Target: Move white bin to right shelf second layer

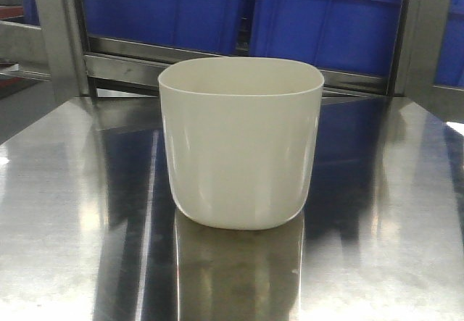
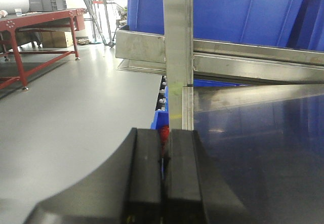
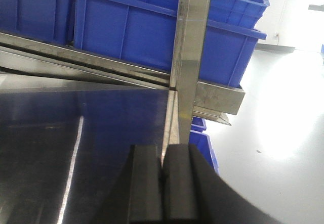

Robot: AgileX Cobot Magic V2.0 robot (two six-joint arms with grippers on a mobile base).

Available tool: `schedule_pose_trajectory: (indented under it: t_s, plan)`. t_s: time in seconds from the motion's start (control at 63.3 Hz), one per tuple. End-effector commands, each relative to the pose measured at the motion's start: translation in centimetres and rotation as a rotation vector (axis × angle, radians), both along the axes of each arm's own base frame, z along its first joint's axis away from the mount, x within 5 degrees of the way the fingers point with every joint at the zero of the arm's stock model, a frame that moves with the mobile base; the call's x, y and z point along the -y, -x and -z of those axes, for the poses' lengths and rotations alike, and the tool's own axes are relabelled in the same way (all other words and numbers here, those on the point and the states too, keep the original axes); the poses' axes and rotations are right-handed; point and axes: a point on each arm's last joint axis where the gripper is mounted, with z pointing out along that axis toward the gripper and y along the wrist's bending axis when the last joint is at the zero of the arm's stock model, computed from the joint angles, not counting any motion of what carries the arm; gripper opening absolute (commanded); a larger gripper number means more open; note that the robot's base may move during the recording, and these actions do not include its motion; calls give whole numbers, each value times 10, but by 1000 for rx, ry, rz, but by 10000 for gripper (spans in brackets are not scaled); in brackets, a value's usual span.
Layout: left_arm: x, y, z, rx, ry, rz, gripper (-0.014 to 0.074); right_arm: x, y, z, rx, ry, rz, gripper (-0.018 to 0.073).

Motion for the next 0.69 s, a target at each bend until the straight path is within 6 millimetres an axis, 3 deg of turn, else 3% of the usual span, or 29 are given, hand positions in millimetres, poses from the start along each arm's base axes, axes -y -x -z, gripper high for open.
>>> schedule_pose_trajectory:
  t_s: [0.0,0.679]
  plan:
    - [0,0,4,60,10,-1,85,0,3,-14,119,11,5,20]
    - [0,0,4,60,10,-1,85,0,3,-14,119,8,5,20]
